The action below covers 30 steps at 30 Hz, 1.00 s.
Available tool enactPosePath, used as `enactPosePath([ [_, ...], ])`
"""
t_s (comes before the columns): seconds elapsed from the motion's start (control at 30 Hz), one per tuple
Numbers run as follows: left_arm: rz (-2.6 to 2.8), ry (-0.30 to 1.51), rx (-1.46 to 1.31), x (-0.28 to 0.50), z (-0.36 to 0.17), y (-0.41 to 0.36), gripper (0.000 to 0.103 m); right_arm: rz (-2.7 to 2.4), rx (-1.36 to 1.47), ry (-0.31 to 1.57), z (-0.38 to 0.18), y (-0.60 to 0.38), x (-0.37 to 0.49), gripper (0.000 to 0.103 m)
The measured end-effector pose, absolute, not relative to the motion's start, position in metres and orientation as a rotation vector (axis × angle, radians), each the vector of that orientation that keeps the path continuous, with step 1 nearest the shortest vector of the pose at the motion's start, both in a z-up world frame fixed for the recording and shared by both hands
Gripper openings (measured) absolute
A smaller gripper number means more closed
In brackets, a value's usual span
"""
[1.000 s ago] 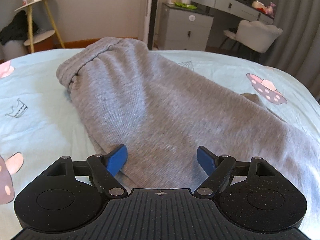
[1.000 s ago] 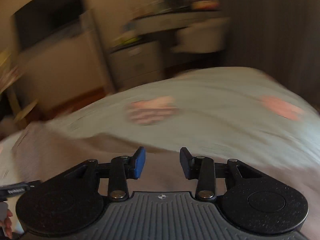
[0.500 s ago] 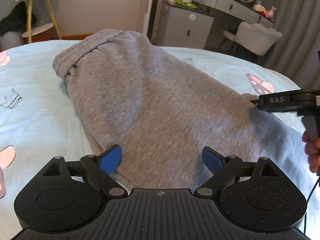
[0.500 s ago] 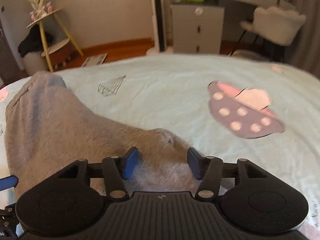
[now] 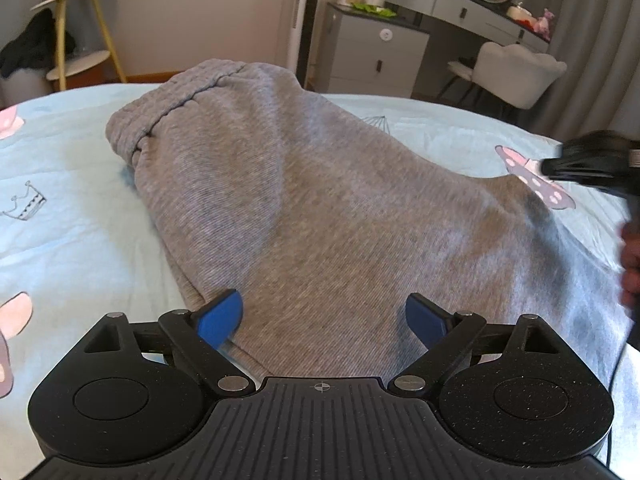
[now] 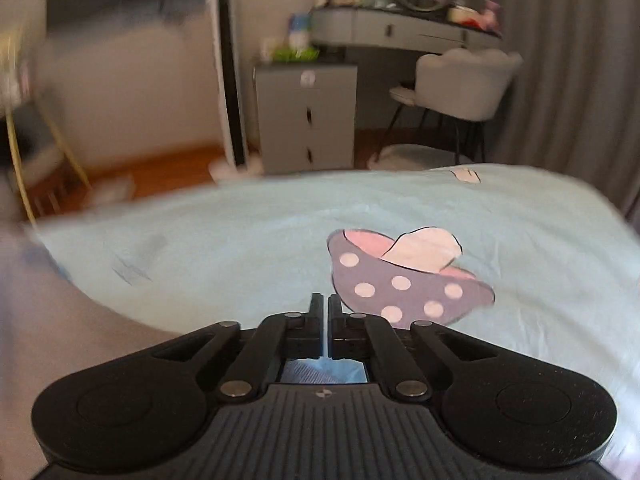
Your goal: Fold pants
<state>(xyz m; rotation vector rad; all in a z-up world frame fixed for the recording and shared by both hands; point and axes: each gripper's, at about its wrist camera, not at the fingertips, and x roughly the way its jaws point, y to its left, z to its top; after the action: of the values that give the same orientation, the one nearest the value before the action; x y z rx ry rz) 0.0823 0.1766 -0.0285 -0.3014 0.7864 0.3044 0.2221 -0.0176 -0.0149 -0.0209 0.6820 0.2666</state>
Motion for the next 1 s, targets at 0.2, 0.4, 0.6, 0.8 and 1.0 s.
enactPosePath([
  [0.2,0.317,0.796,-0.274,0.085,-0.028,0.172,0.094,0.246,0.188,0.735,-0.011,-0.122,0.133,0.005],
  [0.4,0.325,0.800,-0.270,0.086,-0.028,0.172,0.094,-0.144,0.321,0.887,-0.051,-0.305,0.036,0.017],
  [0.6,0.336,0.810,-0.250,0.087,-0.027,0.168,0.094,-0.521,0.391,0.754,-0.047,-0.428,-0.063,0.021],
  [0.8,0.349,0.776,-0.276,0.080,-0.021,0.169,0.095,-0.706,0.626,0.577,-0.039,-0.506,-0.131,0.066],
  [1.0,0.338,0.749,-0.359,0.067,-0.018,0.168,0.095,-0.548,0.841,0.648,-0.069,-0.540,-0.144,0.089],
])
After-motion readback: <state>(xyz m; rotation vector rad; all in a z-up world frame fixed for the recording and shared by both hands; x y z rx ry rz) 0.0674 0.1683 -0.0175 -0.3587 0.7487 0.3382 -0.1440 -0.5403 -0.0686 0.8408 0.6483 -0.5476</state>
